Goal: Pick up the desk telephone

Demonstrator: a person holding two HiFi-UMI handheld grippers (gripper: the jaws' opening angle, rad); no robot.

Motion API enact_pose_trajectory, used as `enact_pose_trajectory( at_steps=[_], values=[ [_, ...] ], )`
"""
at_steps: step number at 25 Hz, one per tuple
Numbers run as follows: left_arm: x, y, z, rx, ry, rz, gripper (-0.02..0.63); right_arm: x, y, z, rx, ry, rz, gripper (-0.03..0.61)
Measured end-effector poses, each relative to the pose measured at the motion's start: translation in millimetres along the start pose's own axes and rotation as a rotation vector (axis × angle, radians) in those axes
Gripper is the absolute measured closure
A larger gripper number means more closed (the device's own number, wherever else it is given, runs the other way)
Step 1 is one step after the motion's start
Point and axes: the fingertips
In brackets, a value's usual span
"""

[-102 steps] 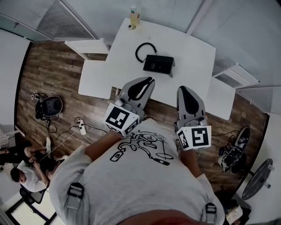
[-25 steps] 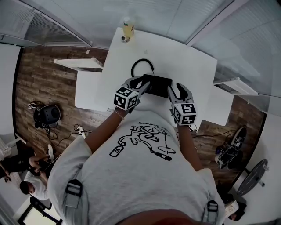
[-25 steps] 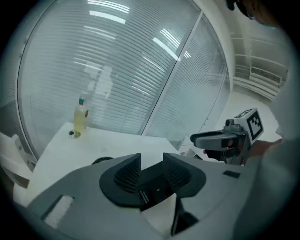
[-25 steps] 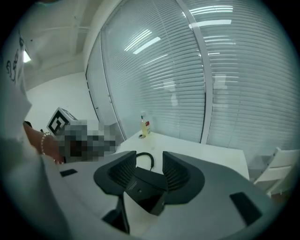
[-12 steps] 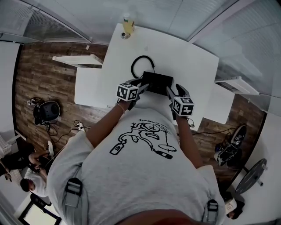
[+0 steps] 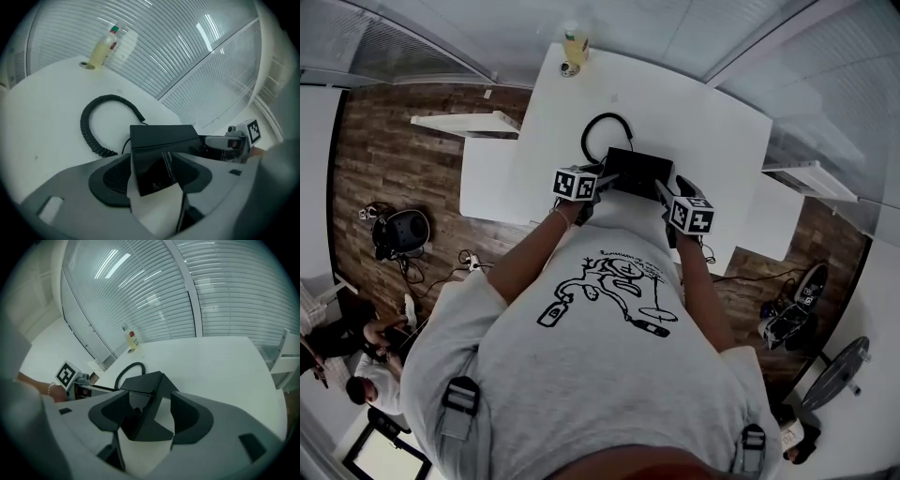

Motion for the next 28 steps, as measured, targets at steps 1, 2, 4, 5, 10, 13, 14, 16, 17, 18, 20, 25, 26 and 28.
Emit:
enact_pose_trajectory(
  at_steps=[1, 2, 4, 5, 10, 13, 14, 16, 17, 18, 20, 25, 26, 28],
  values=[
    [0.3, -1.9, -0.4, 0.01, 0.006, 0.006, 0.357, 2.2, -2.3, -0.8, -0.003, -0.01, 0.005, 0.341],
    [0.9, -3.5, -0.6, 0.02, 0.01, 0.013, 0.356, 4.4, -4.5, -1.2, -0.007, -0.02, 0.011, 0.341],
    [1.9, -6.4, -0.6, 0.036, 0.02, 0.022, 0.356, 8.3, -8.4, -1.3, -0.014, -0.037, 0.022, 0.341],
    [2.2, -7.7, -0.6, 0.043, 0.029, 0.025, 0.356, 10.0, -10.1, -1.0, -0.019, -0.045, 0.027, 0.341],
    [2.6, -10.9, 0.5, 0.06, 0.048, 0.023, 0.357, 18.5, -19.4, 4.1, -0.056, -0.064, 0.056, 0.341],
    [2.0, -9.5, 0.7, 0.076, 0.066, 0.014, 0.357, 22.1, -21.1, 5.9, -0.061, -0.069, 0.061, 0.344],
    [1.8, -9.2, 0.5, 0.076, 0.065, 0.016, 0.357, 22.3, -21.2, 6.1, -0.063, -0.076, 0.058, 0.345],
    [2.4, -9.0, -0.3, 0.067, 0.042, 0.029, 0.357, 22.0, -20.7, 6.0, -0.065, -0.088, 0.057, 0.353],
    [3.1, -8.5, -0.5, 0.062, 0.027, 0.036, 0.357, 21.8, -20.7, 6.3, -0.066, -0.092, 0.059, 0.356],
    [3.8, -7.8, -0.6, 0.058, 0.02, 0.042, 0.357, 21.6, -20.5, 7.0, -0.068, -0.095, 0.061, 0.357],
    [4.7, -5.5, -1.9, 0.056, 0.021, 0.043, 0.357, 21.9, -18.5, 8.6, -0.07, -0.099, 0.061, 0.357],
    [-2.7, 4.1, -9.5, 0.052, 0.012, 0.023, 0.357, 16.0, -9.7, 15.0, -0.074, -0.09, 0.048, 0.357],
    [-4.5, 6.9, -11.5, 0.051, 0.01, 0.019, 0.357, 13.9, -7.3, 17.1, -0.077, -0.089, 0.042, 0.357],
    [-8.6, 13.2, -15.9, 0.046, 0.006, 0.011, 0.357, 9.0, -2.0, 21.6, -0.081, -0.086, 0.03, 0.357]
  ],
)
Point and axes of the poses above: the fingertips, and each gripper's own axes: y backward along the fingers, z to its left, x out of its underside, and after that the axes turned 1 degree about -x, right-handed
